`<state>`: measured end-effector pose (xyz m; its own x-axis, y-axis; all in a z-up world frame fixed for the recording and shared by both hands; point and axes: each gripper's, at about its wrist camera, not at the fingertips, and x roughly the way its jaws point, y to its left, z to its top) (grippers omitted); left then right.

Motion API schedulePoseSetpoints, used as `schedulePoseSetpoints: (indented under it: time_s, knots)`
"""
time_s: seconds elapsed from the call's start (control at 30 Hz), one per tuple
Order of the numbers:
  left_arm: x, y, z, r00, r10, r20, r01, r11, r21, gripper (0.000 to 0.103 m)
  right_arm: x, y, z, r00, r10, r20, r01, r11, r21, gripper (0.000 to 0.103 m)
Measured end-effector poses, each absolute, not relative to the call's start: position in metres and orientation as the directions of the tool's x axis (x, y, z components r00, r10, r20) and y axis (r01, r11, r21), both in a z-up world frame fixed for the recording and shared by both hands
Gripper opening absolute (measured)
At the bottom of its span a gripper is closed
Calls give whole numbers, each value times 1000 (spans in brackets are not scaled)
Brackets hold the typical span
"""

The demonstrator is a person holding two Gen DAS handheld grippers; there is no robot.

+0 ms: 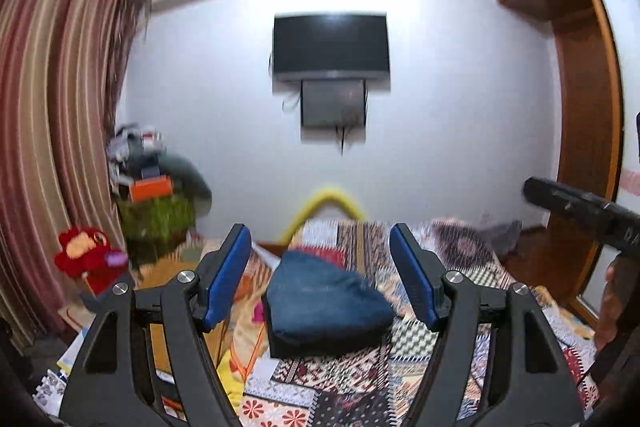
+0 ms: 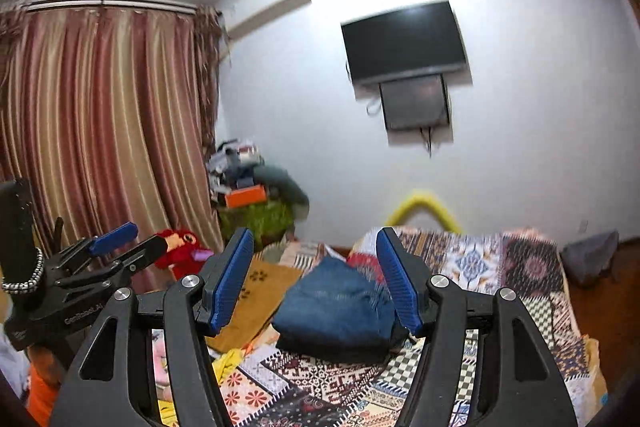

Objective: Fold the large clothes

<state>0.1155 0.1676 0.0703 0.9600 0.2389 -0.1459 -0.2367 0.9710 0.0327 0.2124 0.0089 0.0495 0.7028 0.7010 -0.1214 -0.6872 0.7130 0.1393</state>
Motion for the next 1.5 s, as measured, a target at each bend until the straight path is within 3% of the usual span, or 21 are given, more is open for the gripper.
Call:
schedulePoseSetpoints:
  time_s: [0.13, 0.2, 0.4, 1.5]
  knots:
    - [83, 149, 69, 964, 260, -49, -258, 965, 34, 71, 199, 10, 43, 719, 688, -98, -677, 726, 122, 61]
    - [72, 143, 65, 962, 274, -21, -273, 962, 29, 73, 199, 12, 40, 729, 678, -96, -667, 735, 122, 74]
    - [63, 143, 48, 956, 293, -26, -294, 956, 0, 100, 196, 13, 35, 771, 628, -100, -620, 778, 105, 103]
    - [76, 155, 31, 951, 294, -93, -297, 955, -21, 103, 197, 5, 26, 787, 592, -175, -582, 806, 108, 103]
